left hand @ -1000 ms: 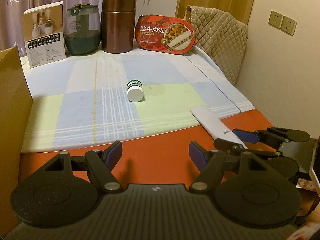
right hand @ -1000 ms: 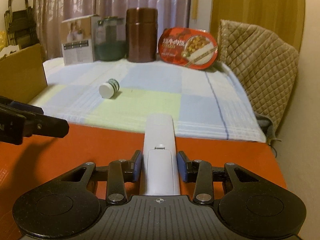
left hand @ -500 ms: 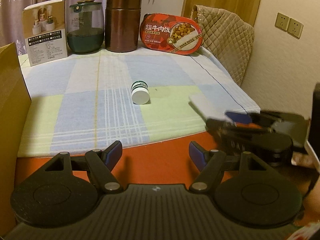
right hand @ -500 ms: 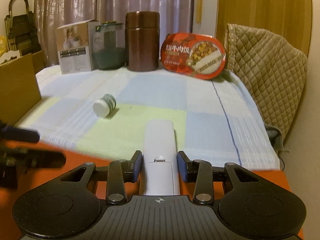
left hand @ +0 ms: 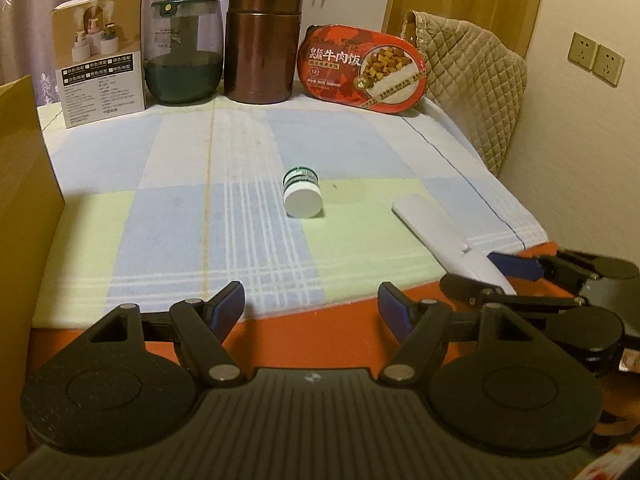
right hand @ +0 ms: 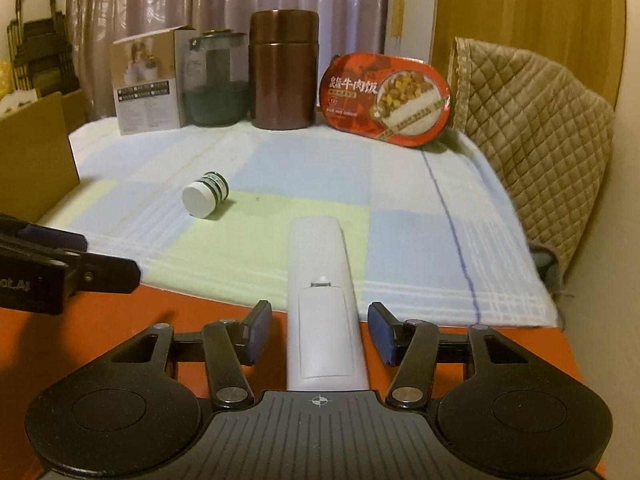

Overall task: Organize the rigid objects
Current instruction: 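Grasp the long white remote with the right tool while the left tool grasps the pill bottle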

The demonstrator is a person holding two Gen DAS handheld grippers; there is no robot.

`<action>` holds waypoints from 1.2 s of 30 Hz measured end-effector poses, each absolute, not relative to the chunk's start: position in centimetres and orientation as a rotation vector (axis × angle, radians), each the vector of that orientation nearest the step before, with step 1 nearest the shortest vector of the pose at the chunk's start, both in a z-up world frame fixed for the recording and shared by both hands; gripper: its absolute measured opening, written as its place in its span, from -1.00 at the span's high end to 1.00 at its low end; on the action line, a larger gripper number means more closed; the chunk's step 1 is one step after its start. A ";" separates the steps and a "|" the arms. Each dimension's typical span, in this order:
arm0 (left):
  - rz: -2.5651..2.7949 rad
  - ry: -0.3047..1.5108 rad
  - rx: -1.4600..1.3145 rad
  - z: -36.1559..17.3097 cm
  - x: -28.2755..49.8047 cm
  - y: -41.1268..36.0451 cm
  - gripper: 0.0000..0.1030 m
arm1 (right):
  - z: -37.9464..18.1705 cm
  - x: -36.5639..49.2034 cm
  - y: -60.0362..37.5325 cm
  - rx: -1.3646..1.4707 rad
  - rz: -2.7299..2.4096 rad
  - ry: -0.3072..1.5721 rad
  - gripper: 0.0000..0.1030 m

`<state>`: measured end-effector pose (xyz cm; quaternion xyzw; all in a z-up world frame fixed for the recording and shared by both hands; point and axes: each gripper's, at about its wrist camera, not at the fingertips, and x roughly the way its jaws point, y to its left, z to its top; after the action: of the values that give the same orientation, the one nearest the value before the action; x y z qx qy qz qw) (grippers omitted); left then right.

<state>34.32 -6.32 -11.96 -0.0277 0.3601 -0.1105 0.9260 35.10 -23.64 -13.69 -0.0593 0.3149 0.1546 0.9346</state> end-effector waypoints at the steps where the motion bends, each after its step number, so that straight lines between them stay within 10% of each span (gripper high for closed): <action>1: -0.226 0.735 -0.056 -12.0 34.6 -6.4 -0.35 | -13.7 35.2 -23.7 -0.116 0.316 0.645 0.04; 3: -0.225 0.727 -0.048 -12.0 35.3 -6.5 -0.35 | -13.7 35.2 -23.5 -0.124 0.323 0.644 0.32; 15: -0.243 0.671 -0.052 -12.3 40.1 -7.8 -0.33 | -11.5 35.3 -24.5 -0.046 0.298 0.567 0.33; 27: -0.179 0.698 -0.008 -14.0 44.3 -9.0 0.50 | -11.0 36.2 -25.3 0.011 0.262 0.583 0.33; 36: -0.164 0.729 -0.061 -11.8 39.4 -7.6 0.50 | -10.5 34.6 -24.6 0.025 0.287 0.599 0.33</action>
<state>39.43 -7.55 -11.85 -0.0296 0.3561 -0.0801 0.9305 34.65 -24.58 -10.51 0.0123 0.2942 0.1411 0.9452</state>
